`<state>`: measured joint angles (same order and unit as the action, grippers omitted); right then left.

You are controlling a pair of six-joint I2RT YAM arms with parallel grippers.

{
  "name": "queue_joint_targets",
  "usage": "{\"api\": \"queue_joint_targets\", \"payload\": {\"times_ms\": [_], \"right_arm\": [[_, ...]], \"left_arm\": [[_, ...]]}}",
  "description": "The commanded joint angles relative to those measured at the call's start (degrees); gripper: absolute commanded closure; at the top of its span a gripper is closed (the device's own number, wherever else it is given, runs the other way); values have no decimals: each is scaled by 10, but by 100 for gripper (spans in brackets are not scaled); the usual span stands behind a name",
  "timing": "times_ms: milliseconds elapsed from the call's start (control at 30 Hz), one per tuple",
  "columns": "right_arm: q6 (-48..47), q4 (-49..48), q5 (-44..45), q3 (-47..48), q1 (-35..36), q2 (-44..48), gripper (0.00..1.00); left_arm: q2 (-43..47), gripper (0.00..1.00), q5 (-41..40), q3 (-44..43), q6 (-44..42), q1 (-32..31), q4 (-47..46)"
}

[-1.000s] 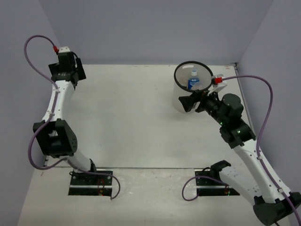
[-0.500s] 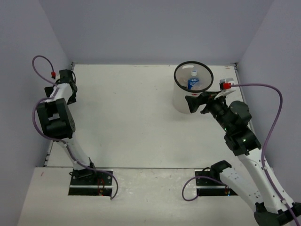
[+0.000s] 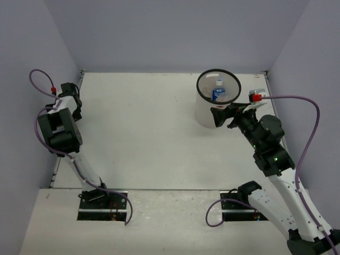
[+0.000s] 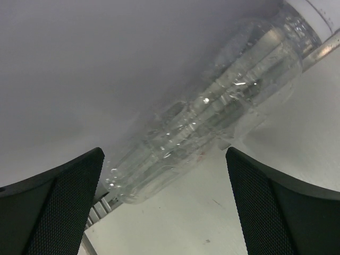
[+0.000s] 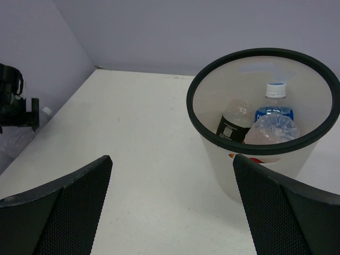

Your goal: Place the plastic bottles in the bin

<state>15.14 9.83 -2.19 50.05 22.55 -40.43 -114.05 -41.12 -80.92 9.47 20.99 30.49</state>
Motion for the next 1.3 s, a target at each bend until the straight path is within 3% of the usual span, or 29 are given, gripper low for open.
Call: {"api": "queue_joint_targets", "payload": {"times_ms": [0, 233, 333, 400, 433, 533, 567, 600, 667, 1167, 1200, 1267], "right_arm": [[-17, -23, 21, -10, 0, 8, 1], [-20, -31, 29, -17, -1, 15, 1], [-21, -32, 38, -21, 0, 21, 1], [-21, -32, 48, -24, 0, 24, 1], [-22, -32, 51, -25, 0, 26, 1], [-23, -32, 61, -26, 0, 35, 1], [-23, -33, 64, -27, 0, 36, 1], [-23, -34, 68, -29, 0, 41, 1], [-23, -38, 71, -33, 0, 49, 1], [-19, -45, 77, -35, 0, 52, 1], [-20, -44, 78, -34, 0, 52, 1], [-20, -43, 80, -35, 0, 54, 1]], "left_arm": [[-43, 0, 17, -21, 20, 3, 7], [-80, 0, 31, -21, 20, 3, 14], [-92, 7, 38, -26, 20, 3, 18], [-98, 22, 38, -28, 20, 3, 21], [-101, 40, 38, -28, 20, 3, 21], [-103, 72, 41, -30, 21, 3, 25], [-103, 75, 41, -31, 22, 3, 26], [-102, 91, 43, -34, 24, 3, 31], [-89, 100, 46, -37, 27, 3, 36], [56, 100, 69, -28, 41, 3, 36], [67, 84, 70, -28, 38, 3, 34], [83, 10, 78, -28, 31, 3, 22]]}}
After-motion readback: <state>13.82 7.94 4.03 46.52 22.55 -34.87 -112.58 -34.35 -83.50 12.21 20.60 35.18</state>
